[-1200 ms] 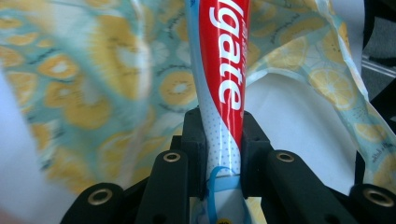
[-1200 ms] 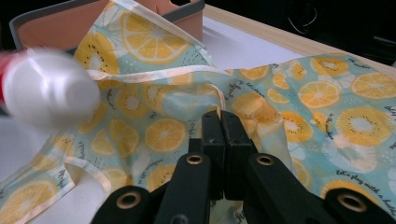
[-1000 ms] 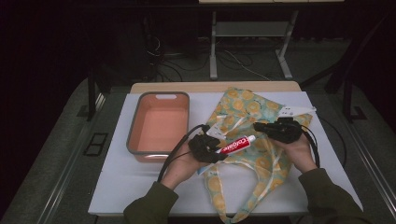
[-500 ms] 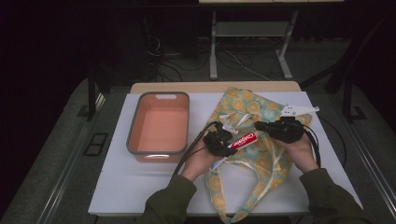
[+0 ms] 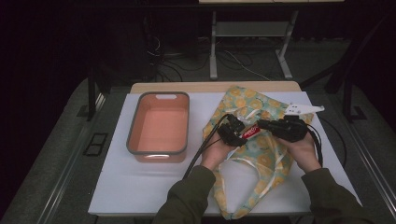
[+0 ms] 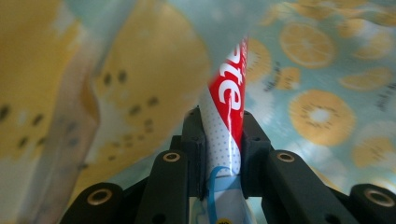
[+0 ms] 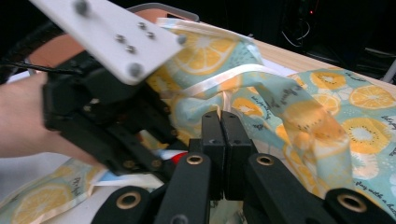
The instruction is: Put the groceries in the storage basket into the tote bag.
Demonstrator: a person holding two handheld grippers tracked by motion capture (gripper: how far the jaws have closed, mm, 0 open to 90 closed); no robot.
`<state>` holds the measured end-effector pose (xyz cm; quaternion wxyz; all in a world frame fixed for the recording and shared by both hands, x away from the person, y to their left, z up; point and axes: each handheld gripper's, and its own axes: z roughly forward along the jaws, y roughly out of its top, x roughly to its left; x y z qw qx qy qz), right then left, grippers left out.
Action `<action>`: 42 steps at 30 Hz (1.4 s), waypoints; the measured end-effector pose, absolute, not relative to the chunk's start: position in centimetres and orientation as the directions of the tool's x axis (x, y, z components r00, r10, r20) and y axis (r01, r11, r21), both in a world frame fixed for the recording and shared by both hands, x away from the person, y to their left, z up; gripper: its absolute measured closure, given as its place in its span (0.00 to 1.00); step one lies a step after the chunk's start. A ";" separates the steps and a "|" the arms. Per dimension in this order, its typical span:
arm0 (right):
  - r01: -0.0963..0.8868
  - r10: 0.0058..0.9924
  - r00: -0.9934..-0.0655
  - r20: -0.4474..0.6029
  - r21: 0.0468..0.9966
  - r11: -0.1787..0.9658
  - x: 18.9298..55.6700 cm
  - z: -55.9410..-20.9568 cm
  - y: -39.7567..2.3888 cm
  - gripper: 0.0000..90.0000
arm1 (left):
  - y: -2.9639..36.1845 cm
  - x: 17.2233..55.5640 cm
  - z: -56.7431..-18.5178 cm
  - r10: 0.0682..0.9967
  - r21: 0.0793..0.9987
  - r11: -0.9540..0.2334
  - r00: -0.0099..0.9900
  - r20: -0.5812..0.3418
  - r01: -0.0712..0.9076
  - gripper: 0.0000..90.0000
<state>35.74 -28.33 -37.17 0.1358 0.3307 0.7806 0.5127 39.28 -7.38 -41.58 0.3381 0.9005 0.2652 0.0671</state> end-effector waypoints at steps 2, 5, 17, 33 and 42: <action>0.379 0.657 -0.743 0.129 0.890 0.253 35.7 -37.1 -28.4 0.99 | -7.7 39.9 -41.8 0.542 0.647 -0.620 0.839 -0.057 0.444 0.84; 0.380 0.657 -0.742 0.131 0.890 0.253 35.8 -37.2 -28.5 0.99 | -7.9 40.6 -42.3 0.556 0.644 -0.616 0.830 -0.053 0.454 0.83; 0.382 0.655 -0.744 0.130 0.887 0.258 35.7 -37.3 -28.3 0.99 | -4.6 39.1 -41.2 0.571 0.702 -0.550 0.817 -0.080 0.453 0.52; 0.390 0.654 -0.745 0.128 0.880 0.272 35.8 -37.7 -28.1 0.99 | -3.4 37.5 -43.7 0.556 0.652 -0.581 0.823 -0.118 0.486 0.48; 0.385 0.652 -0.748 0.125 0.881 0.273 35.7 -37.6 -27.9 0.99 | -6.0 38.3 -43.0 0.551 0.664 -0.582 0.828 -0.101 0.468 0.64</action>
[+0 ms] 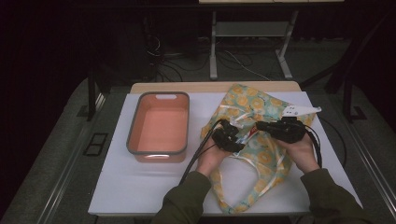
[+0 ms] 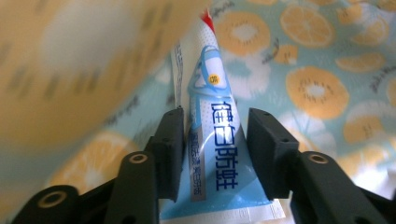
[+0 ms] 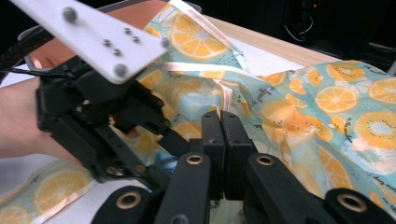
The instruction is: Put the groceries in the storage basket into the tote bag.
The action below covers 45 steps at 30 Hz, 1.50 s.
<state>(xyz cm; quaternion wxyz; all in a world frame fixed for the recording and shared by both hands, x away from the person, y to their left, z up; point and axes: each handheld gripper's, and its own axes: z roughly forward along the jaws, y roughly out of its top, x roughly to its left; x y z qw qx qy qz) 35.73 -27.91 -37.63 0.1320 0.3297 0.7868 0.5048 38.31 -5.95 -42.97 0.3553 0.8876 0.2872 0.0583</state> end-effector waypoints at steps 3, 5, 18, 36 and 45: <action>0.385 0.651 -0.749 0.125 0.882 0.273 35.7 -37.6 -27.9 0.99 | -7.0 39.0 -43.0 0.556 0.669 -0.573 0.825 -0.107 0.473 0.67; 0.385 0.652 -0.748 0.127 0.883 0.269 35.7 -37.5 -28.0 0.99 | -7.7 39.4 -43.0 0.556 0.675 -0.569 0.824 -0.106 0.470 0.68; 0.383 0.655 -0.744 0.130 0.887 0.259 35.6 -37.4 -28.5 0.99 | -8.5 40.0 -42.9 0.549 0.705 -0.548 0.829 -0.103 0.450 0.63; 0.392 0.653 -0.747 0.121 0.874 0.287 35.6 -37.9 -28.0 0.99 | -0.2 33.0 -41.5 0.582 0.728 -0.545 0.813 -0.030 0.417 0.45; 0.398 0.655 -0.745 0.125 0.872 0.287 35.6 -38.0 -28.3 0.99 | 0.7 32.8 -44.1 0.635 0.679 -0.559 0.772 -0.019 0.476 0.48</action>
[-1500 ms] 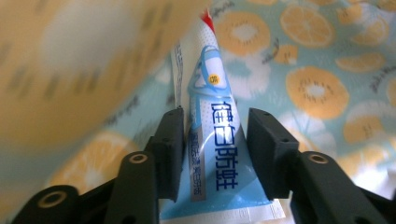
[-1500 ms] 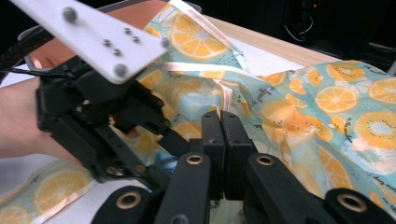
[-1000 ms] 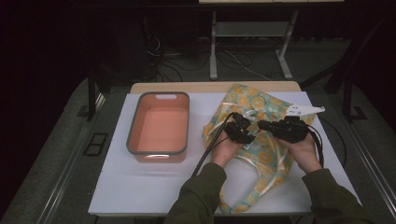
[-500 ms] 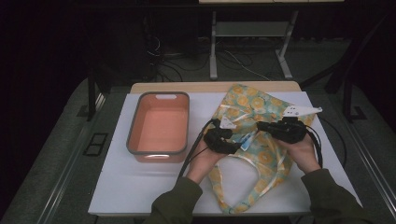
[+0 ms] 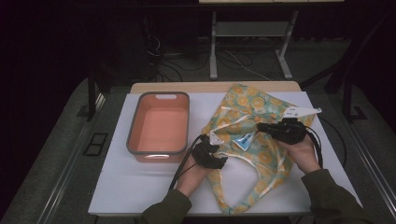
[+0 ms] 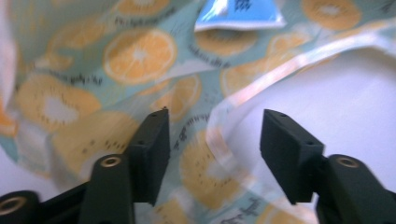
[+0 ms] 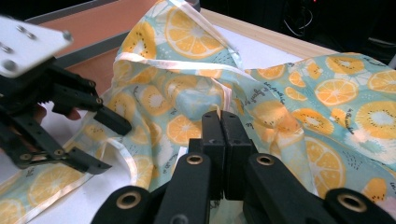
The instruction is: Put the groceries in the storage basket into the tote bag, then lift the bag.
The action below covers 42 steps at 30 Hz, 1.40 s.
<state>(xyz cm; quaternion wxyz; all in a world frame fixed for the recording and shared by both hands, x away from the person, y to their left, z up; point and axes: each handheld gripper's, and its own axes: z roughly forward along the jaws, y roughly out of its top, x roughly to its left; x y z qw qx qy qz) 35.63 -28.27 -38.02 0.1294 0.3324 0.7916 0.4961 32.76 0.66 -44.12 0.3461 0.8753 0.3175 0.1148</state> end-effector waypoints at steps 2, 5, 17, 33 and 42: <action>0.397 0.656 -0.744 0.124 0.872 0.286 35.6 -38.0 -28.4 0.99 | 0.9 32.9 -44.6 0.645 0.672 -0.560 0.764 -0.014 0.485 0.58; 0.398 0.657 -0.743 0.125 0.872 0.284 35.6 -38.0 -28.4 0.99 | 1.3 33.0 -44.5 0.652 0.680 -0.543 0.757 -0.028 0.493 0.79; 0.405 0.623 -0.773 0.121 0.850 0.337 33.9 -37.7 -28.0 0.99 | 2.4 32.5 -43.4 0.640 0.712 -0.498 0.764 -0.085 0.496 0.99; 0.450 0.570 -0.815 0.104 0.734 0.509 29.7 -41.2 -25.8 0.63 | 3.5 32.2 -42.8 0.582 0.733 -0.455 0.792 -0.185 0.506 0.99; 0.469 0.580 -0.807 0.109 0.715 0.518 26.7 -42.3 -26.9 0.55 | 3.6 32.4 -42.9 0.583 0.736 -0.433 0.785 -0.211 0.520 0.99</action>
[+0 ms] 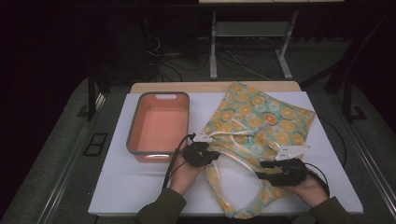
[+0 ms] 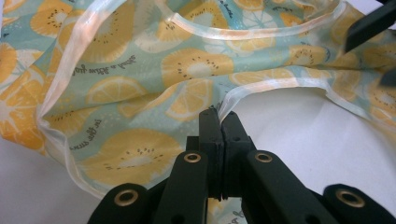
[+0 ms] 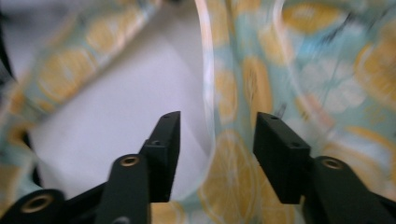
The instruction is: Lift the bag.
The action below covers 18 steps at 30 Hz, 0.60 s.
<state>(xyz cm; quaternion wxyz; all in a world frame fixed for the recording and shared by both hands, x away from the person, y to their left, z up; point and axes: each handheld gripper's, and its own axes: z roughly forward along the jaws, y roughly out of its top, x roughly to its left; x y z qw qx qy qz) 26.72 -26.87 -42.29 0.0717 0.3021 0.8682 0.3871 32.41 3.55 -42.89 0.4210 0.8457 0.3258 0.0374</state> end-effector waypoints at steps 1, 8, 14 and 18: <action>0.473 0.584 -0.806 0.096 0.698 0.538 26.9 -42.8 -26.7 0.54 | 3.6 32.5 -42.9 0.584 0.737 -0.429 0.783 -0.214 0.522 0.99; 0.479 0.577 -0.814 0.072 0.644 0.596 28.1 -44.5 -26.2 0.60 | 3.8 32.6 -43.0 0.587 0.738 -0.423 0.779 -0.220 0.526 0.99; 0.473 0.574 -0.816 0.063 0.642 0.603 28.6 -44.4 -26.6 0.97 | 3.7 32.6 -42.9 0.580 0.739 -0.428 0.785 -0.218 0.521 0.99; 0.470 0.566 -0.821 0.079 0.655 0.591 28.6 -44.0 -26.7 0.99 | 4.0 32.3 -42.0 0.572 0.759 -0.409 0.790 -0.220 0.507 0.99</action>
